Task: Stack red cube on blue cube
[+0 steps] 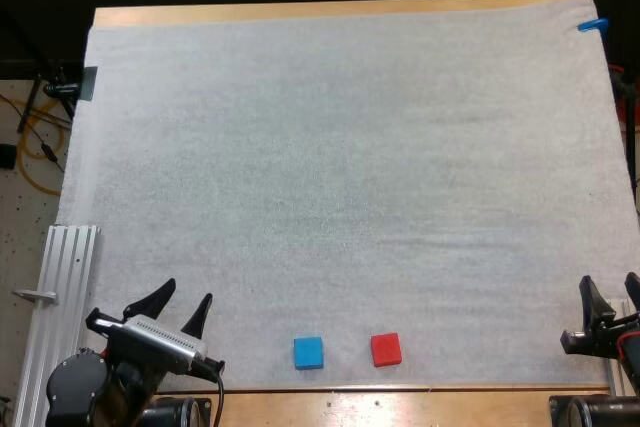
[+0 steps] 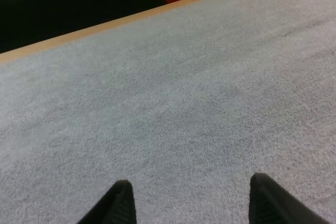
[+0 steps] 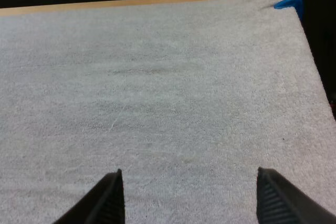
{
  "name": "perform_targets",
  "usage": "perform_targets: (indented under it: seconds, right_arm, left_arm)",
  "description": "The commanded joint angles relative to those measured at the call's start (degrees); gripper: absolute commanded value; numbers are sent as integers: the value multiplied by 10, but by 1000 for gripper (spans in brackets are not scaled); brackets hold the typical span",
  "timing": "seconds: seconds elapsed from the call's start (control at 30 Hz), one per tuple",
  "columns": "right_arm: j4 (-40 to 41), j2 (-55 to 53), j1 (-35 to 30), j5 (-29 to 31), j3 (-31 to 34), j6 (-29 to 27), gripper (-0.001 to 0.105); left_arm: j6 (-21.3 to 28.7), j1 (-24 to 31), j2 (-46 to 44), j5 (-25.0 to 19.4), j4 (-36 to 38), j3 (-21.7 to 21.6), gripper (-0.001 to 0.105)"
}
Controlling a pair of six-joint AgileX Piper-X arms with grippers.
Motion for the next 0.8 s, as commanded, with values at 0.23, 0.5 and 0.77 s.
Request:
perform_targets:
  seconds: [0.23, 0.5, 0.77]
  right_arm:
    - [-3, -4, 21, -7, -5, -7, 54]
    - [-2, 93, 118, -8, -66, -57, 54]
    - [-1, 229, 196, -21, -152, -106, 54]
  left_arm:
    - [-37, -3, -74, 3, -17, -9, 47]
    - [-30, -64, -13, -2, 38, -105, 47]
    - [32, -131, 105, -5, 118, -214, 47]
